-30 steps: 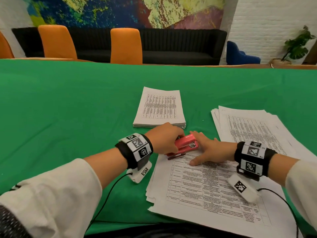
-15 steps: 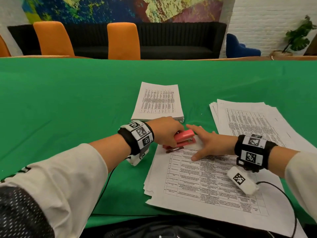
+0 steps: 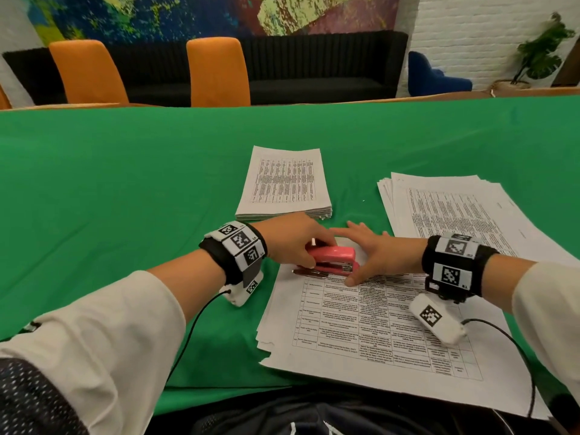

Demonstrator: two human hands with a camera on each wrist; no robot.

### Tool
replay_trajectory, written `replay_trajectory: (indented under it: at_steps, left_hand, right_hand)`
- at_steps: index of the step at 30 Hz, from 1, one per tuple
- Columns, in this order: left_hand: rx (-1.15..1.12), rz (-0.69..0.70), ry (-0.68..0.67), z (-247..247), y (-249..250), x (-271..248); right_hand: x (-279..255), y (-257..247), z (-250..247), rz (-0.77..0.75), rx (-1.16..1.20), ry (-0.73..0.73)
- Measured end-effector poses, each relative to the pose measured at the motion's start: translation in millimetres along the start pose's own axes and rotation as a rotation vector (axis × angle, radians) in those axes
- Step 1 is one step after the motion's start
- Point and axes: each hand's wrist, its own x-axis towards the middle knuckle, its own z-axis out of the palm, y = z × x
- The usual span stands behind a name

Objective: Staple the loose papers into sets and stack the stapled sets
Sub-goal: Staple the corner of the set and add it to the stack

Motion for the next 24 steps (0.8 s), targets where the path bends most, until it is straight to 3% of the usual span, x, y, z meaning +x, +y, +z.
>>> replay_trajectory:
  at_steps: [4,9,24]
  left_hand:
    - [0.035,-0.089,0.079,0.4,-5.9,0.3]
    - [0.045,-0.021,0.090,4.9,-13.1,-10.3]
    - [-0.063,-0.162,0.104,2.6,-25.4,-27.9]
  right_hand:
    - [-1.8,-1.6,-0.8,0.008,-0.029,0.001]
    - [-2.7,-4.6,-1.4,0.026,-0.050,-0.012]
    - [-7.0,-8.5,-3.9,0.038,-0.060,-0.018]
